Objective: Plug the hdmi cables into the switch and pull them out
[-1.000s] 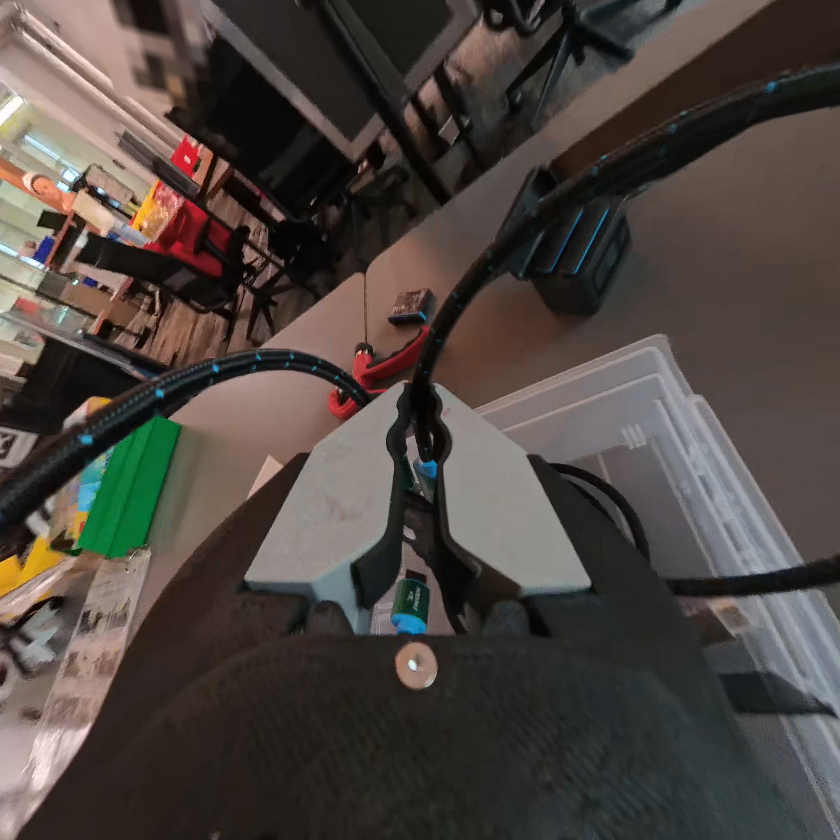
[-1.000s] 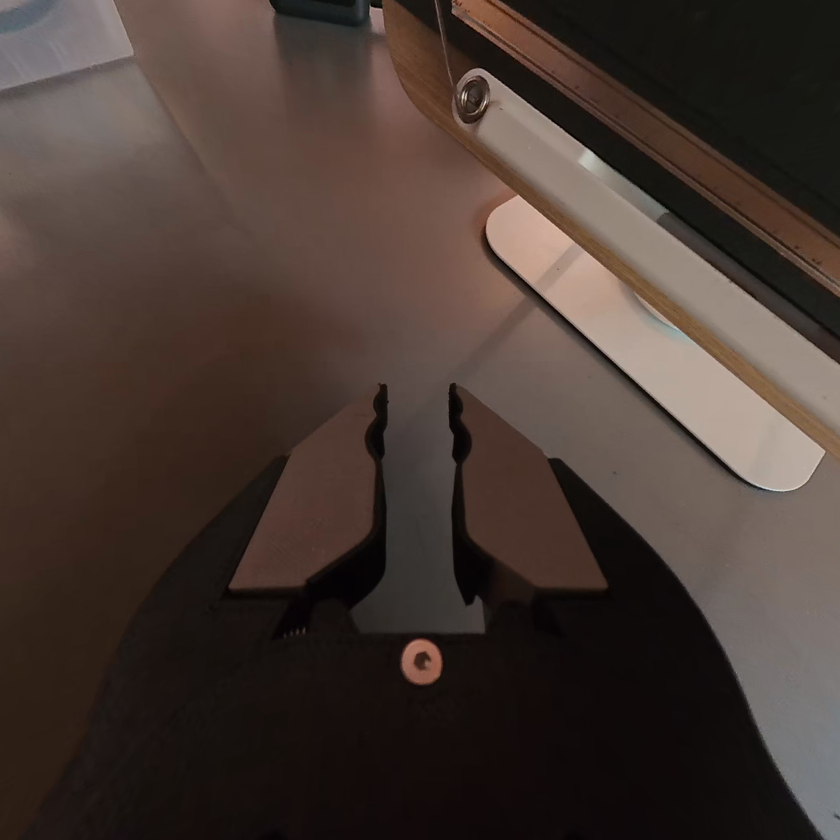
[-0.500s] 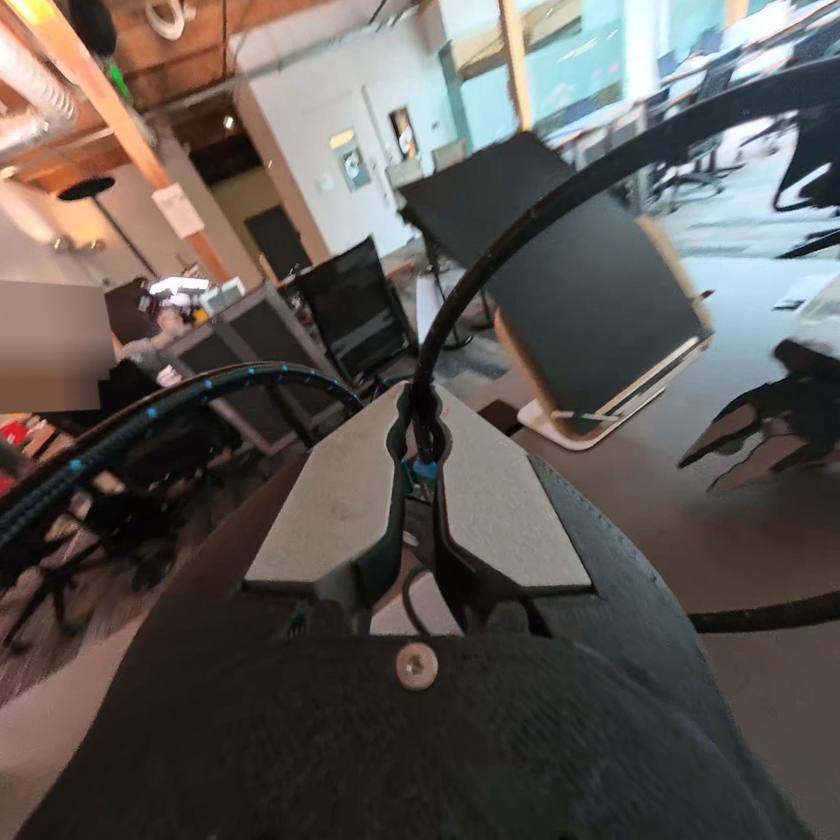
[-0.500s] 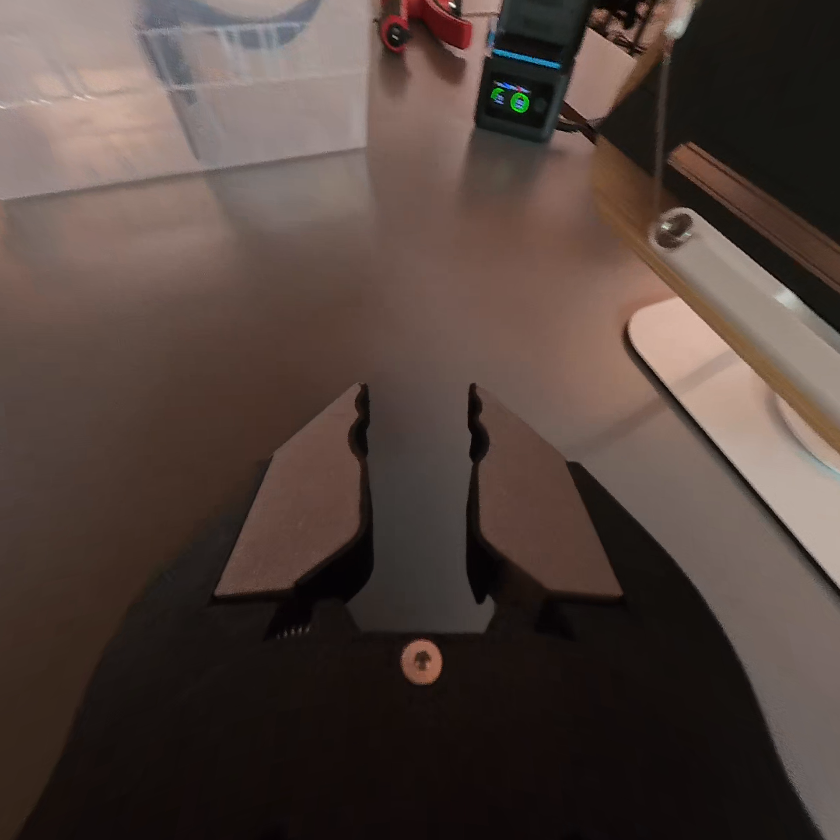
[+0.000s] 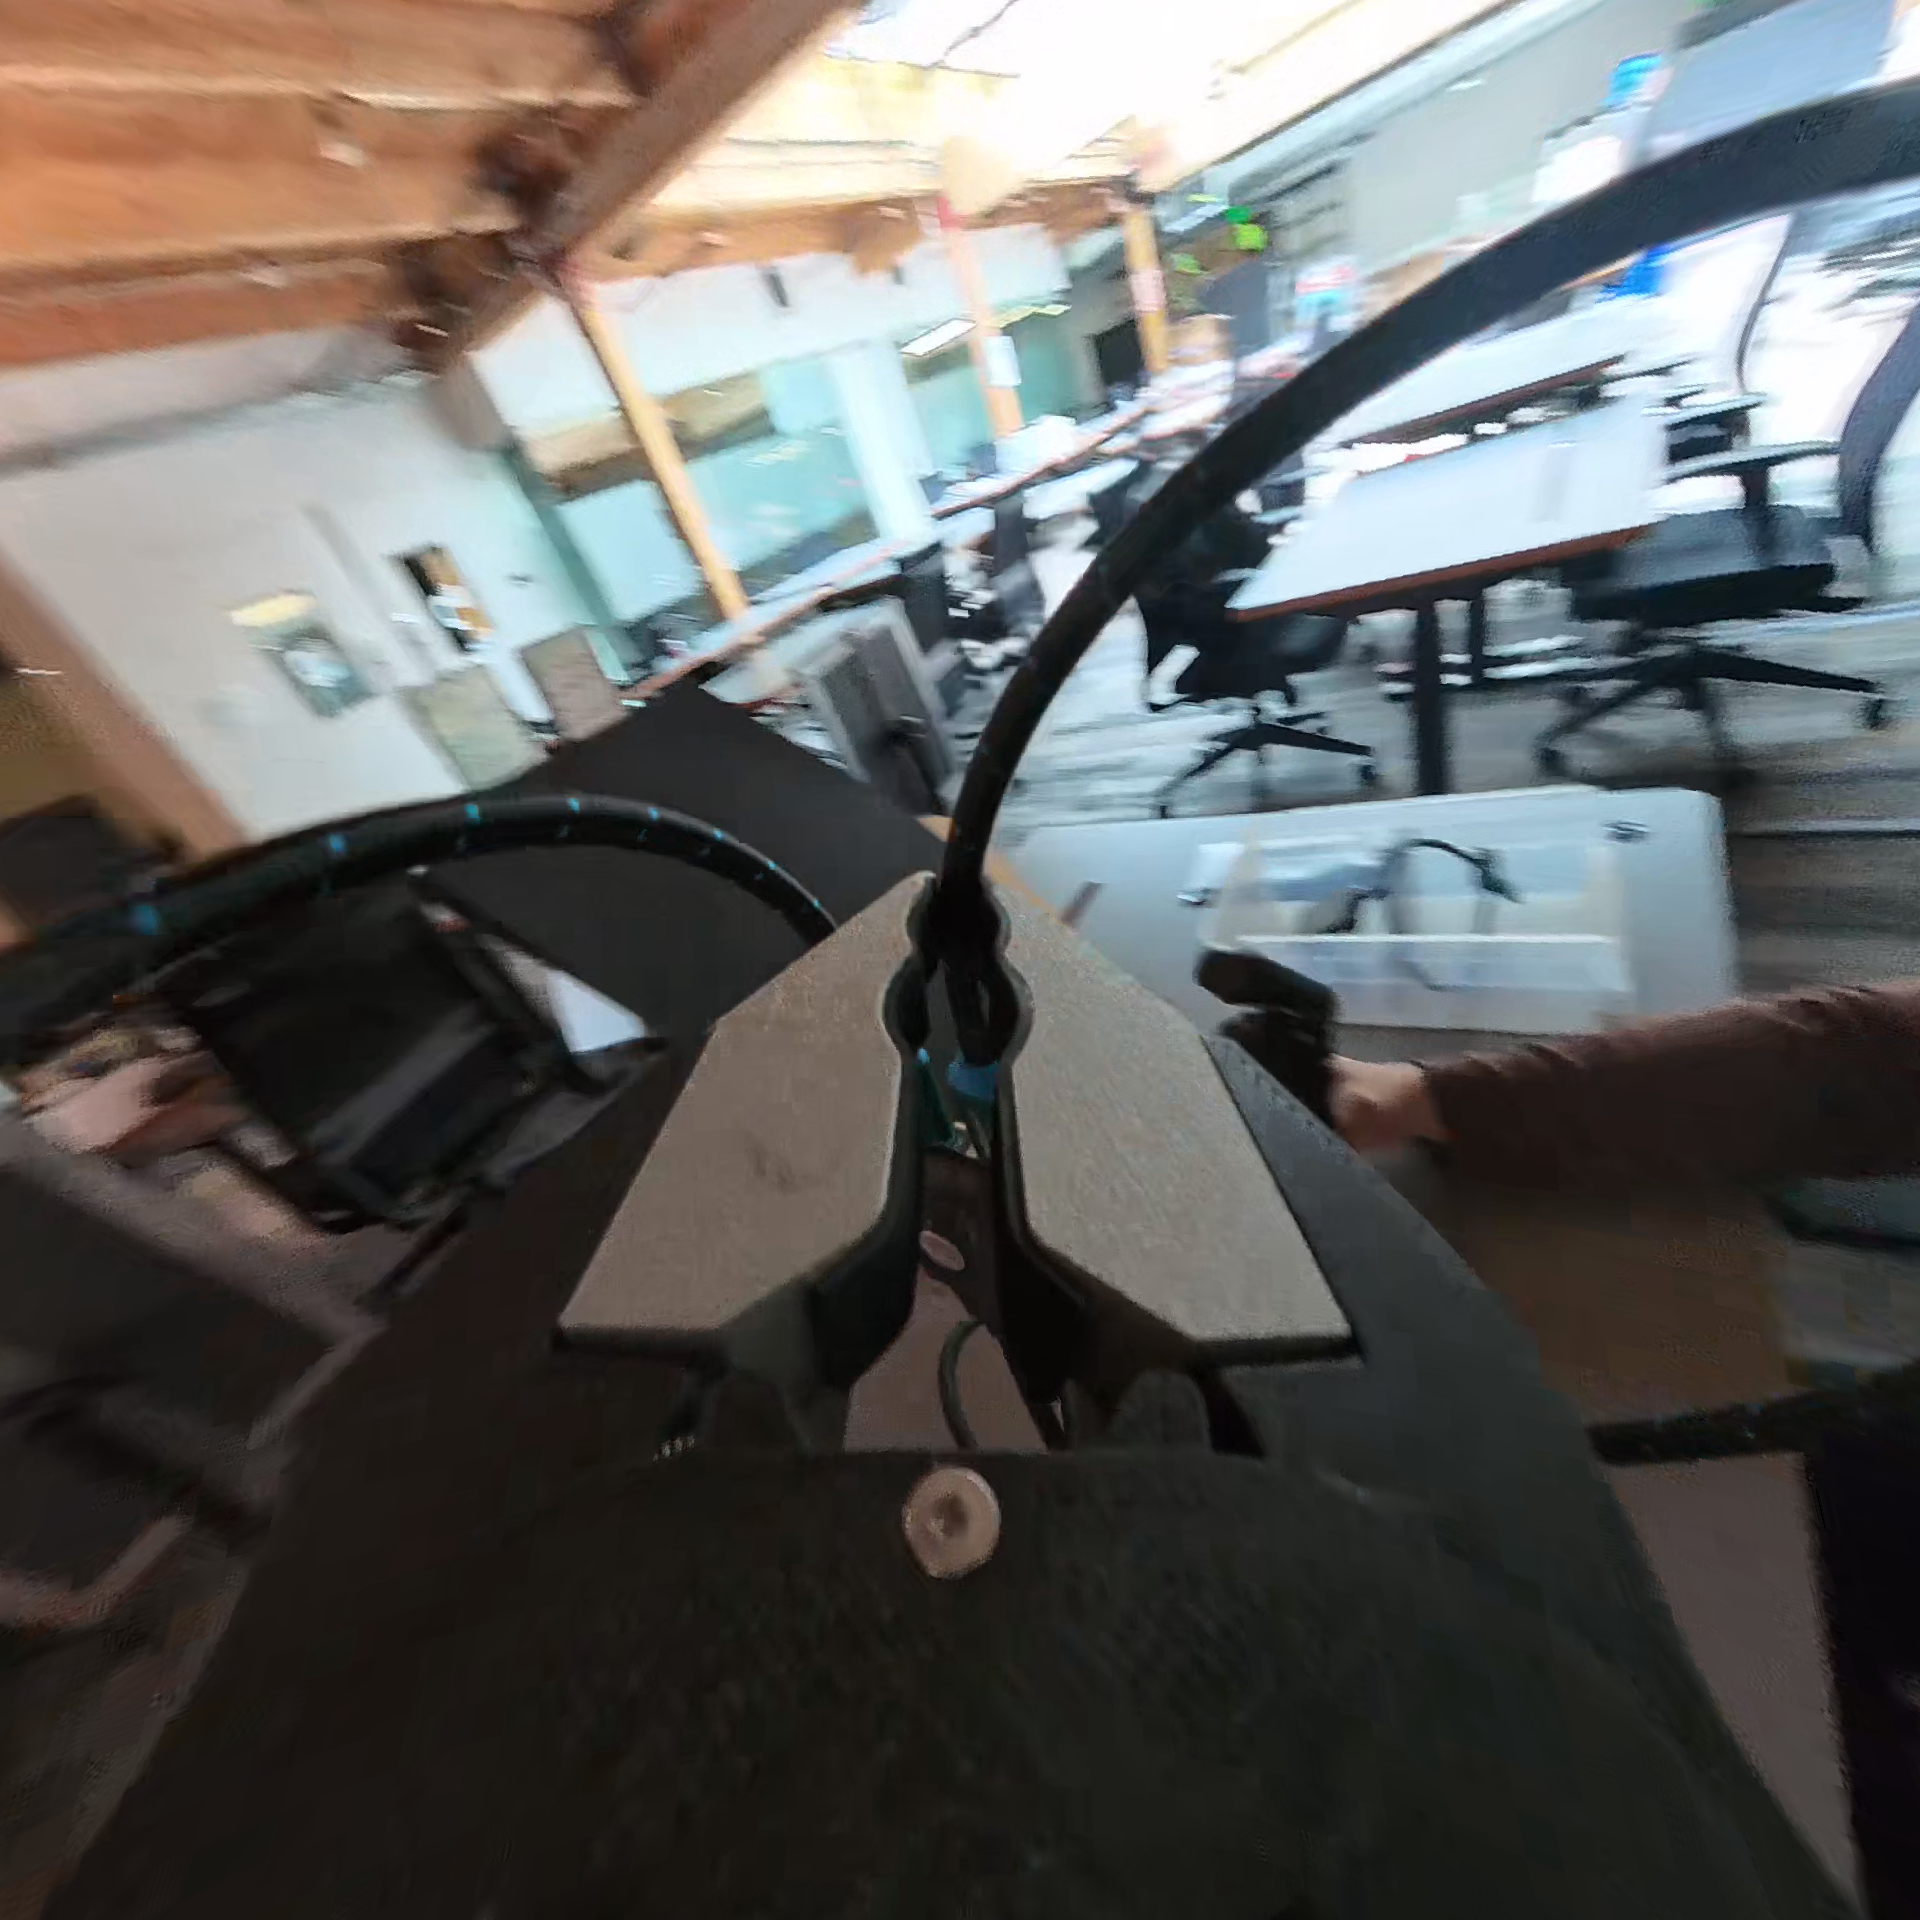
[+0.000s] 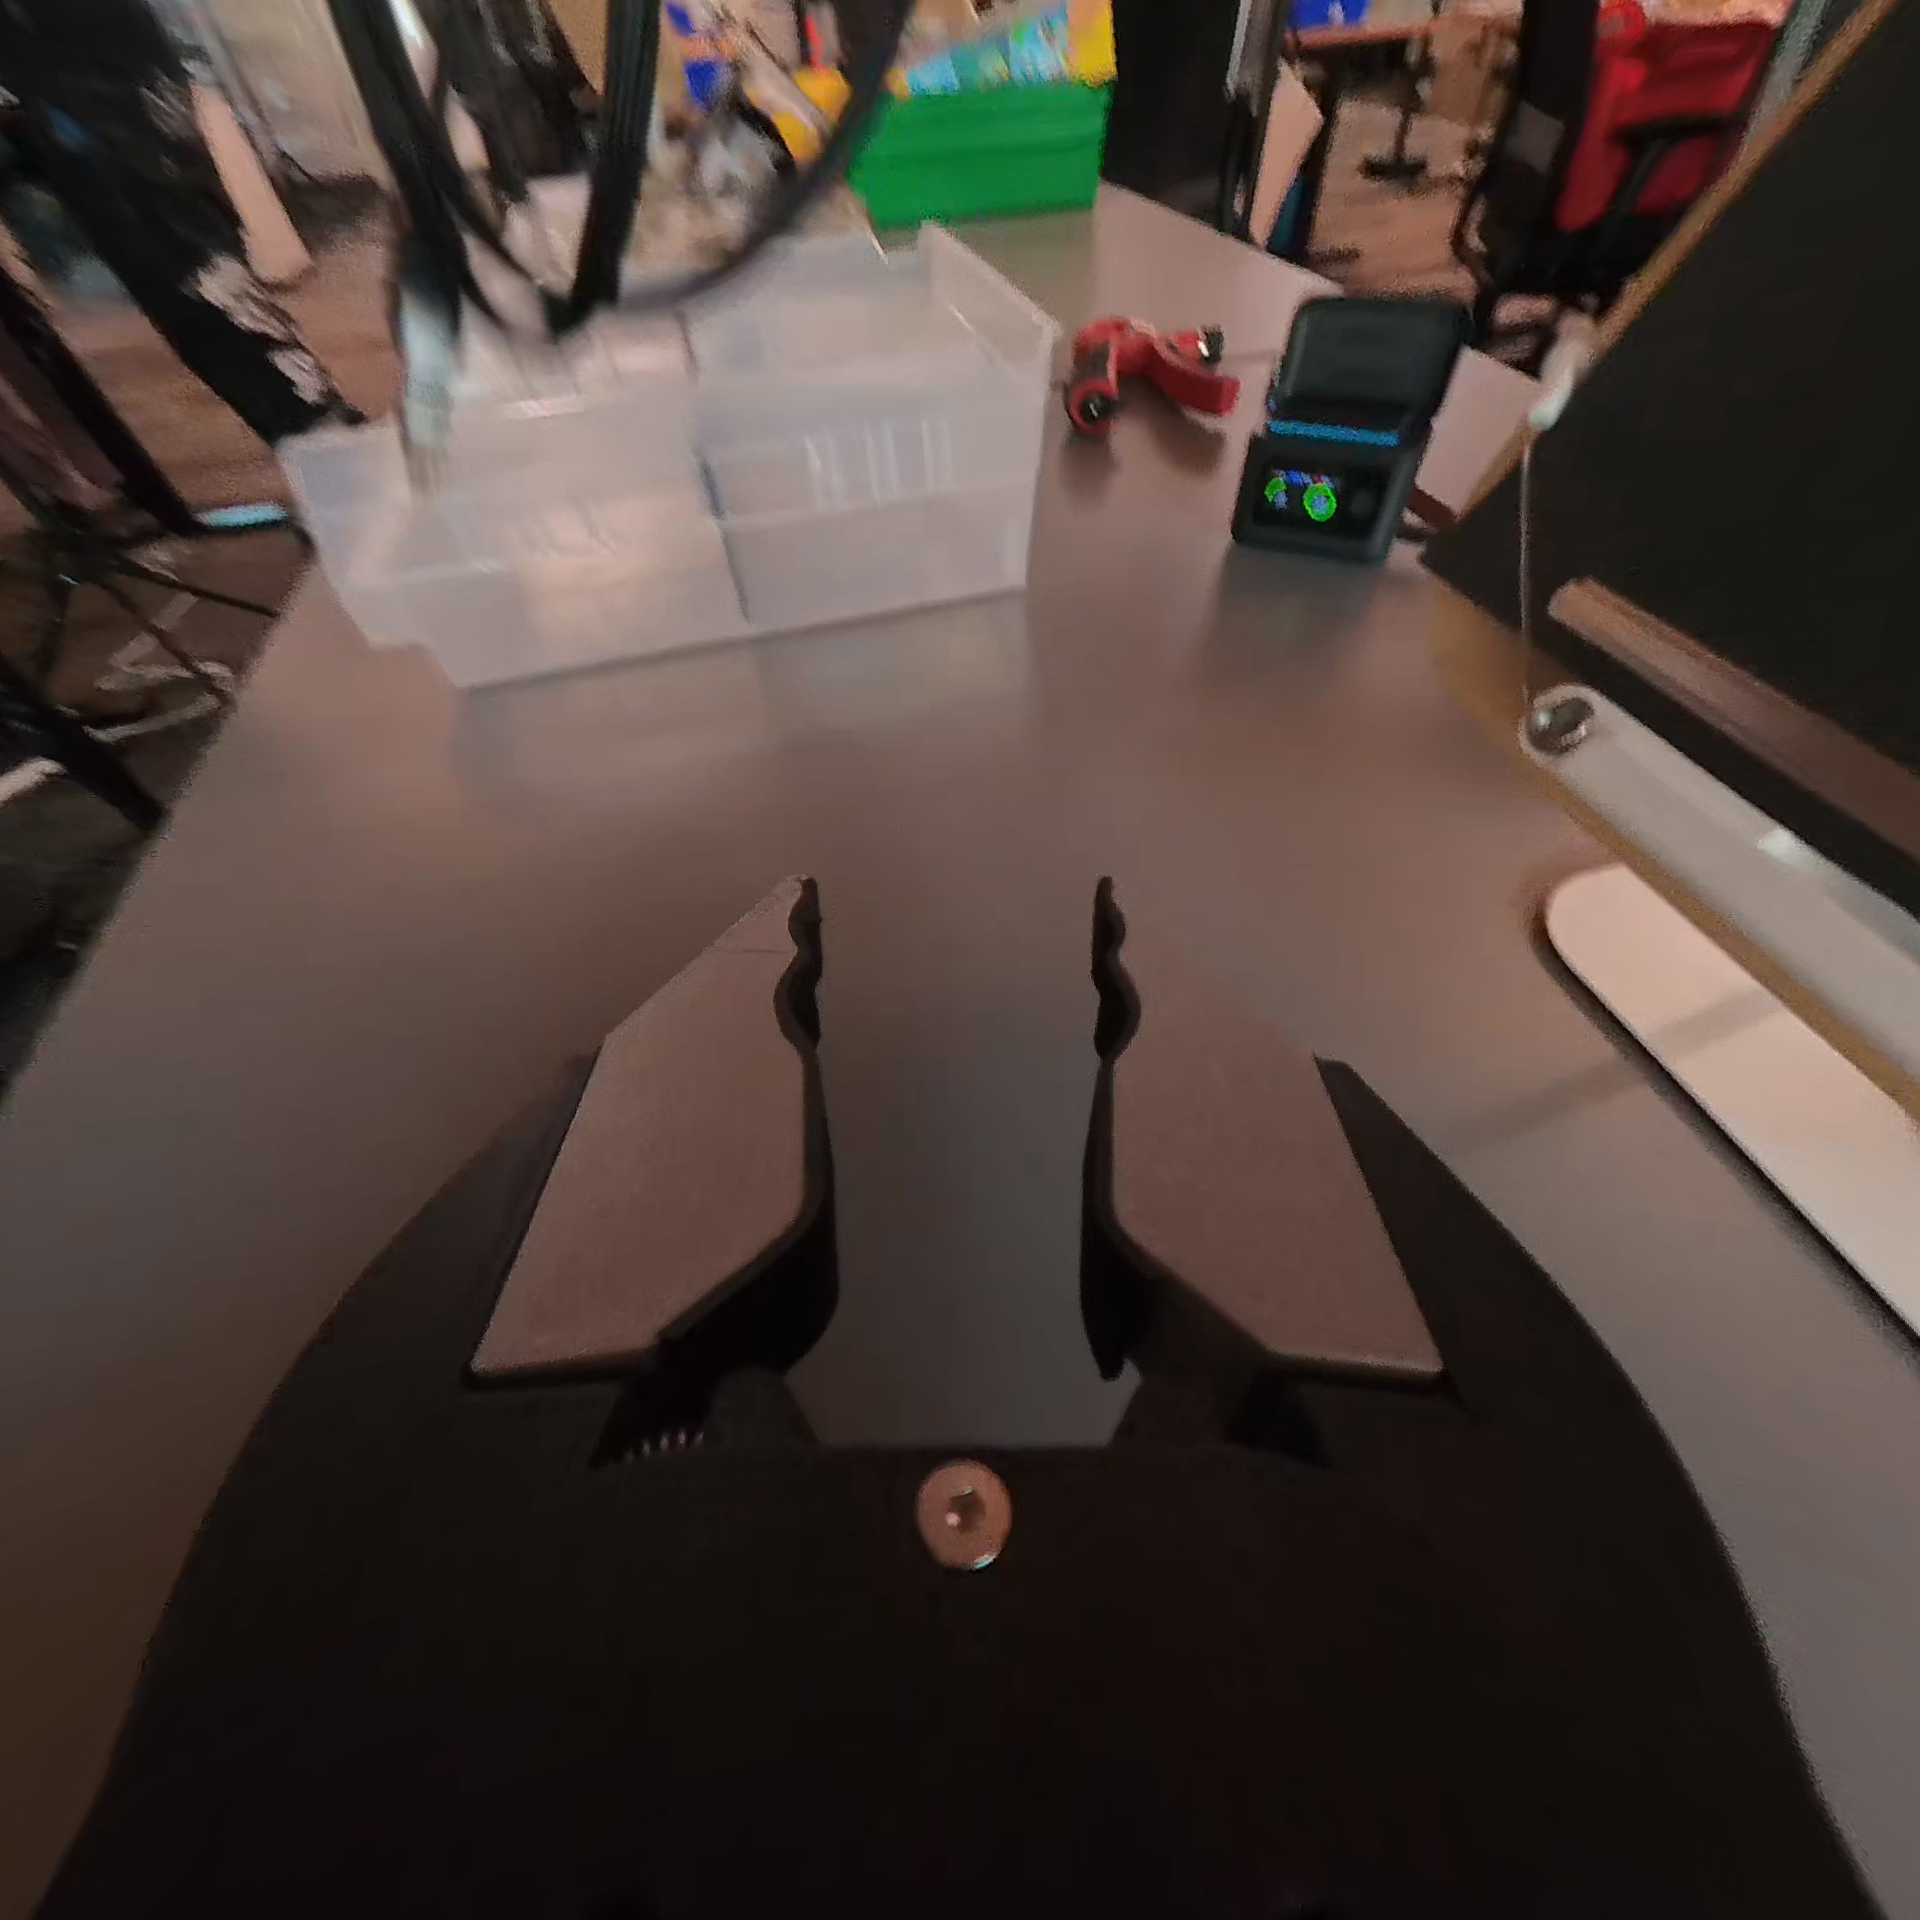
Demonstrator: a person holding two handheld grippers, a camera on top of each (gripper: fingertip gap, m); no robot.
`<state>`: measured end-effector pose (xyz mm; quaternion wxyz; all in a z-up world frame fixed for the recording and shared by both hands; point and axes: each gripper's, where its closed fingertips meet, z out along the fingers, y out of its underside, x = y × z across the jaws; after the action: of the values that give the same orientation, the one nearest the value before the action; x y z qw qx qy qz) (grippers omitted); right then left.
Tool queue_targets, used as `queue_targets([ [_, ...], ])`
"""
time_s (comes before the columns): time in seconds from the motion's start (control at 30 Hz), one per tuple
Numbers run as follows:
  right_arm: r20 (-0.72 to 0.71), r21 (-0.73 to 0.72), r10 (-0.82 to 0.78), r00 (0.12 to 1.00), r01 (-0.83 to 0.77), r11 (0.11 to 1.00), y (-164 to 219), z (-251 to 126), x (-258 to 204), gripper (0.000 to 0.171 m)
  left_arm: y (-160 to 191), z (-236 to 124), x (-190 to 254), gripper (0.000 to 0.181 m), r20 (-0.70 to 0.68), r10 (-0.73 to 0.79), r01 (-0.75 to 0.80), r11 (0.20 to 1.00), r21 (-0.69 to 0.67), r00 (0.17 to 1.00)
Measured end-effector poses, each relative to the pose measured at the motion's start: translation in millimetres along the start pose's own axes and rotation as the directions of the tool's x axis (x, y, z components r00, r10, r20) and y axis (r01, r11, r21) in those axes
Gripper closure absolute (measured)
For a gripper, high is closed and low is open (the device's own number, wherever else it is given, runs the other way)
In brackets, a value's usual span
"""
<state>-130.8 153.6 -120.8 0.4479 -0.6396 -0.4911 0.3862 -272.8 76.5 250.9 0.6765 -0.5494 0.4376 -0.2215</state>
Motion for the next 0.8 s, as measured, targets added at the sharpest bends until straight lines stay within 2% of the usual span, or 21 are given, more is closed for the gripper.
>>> queue_targets([
  [0.1,0.062,0.069,0.023,0.998,-0.028,0.997,-16.9,-11.9,-8.2,0.118,28.9,24.4,47.5,0.177,-0.195,-0.067,0.069,0.998,0.006,0.978],
  [0.23,0.146,0.131,0.008,0.989,-0.027,0.991,-33.0,-27.2,-22.5,0.108,65.0,46.6,102.6,0.176,-0.427,-0.128,0.153,0.988,0.024,0.895],
  [0.37,0.343,0.164,-0.021,0.939,-0.038,0.986,-37.0,-44.0,-54.1,0.128,90.5,55.4,143.9,0.177,-0.603,-0.116,0.227,0.967,0.112,0.790],
  [0.47,0.489,0.188,0.011,0.872,-0.118,0.975,-44.2,-56.7,-72.0,0.120,108.8,70.2,159.8,0.177,-0.638,-0.128,0.299,0.940,0.166,0.759],
  [0.57,0.584,0.247,0.020,0.811,-0.202,0.948,-61.6,-73.9,-81.0,0.127,126.0,83.6,167.3,0.177,-0.682,-0.164,0.385,0.904,0.185,0.712],
  [0.77,0.564,0.205,0.015,0.826,-0.158,0.966,-54.1,-67.7,-84.2,0.133,163.3,112.6,158.8,0.177,-0.690,-0.286,0.523,0.838,0.157,0.665],
  [0.8,0.535,0.184,0.011,0.845,-0.129,0.974,-49.3,-62.7,-81.3,0.144,167.3,114.8,156.4,0.177,-0.691,-0.302,0.545,0.823,0.159,0.657],
])
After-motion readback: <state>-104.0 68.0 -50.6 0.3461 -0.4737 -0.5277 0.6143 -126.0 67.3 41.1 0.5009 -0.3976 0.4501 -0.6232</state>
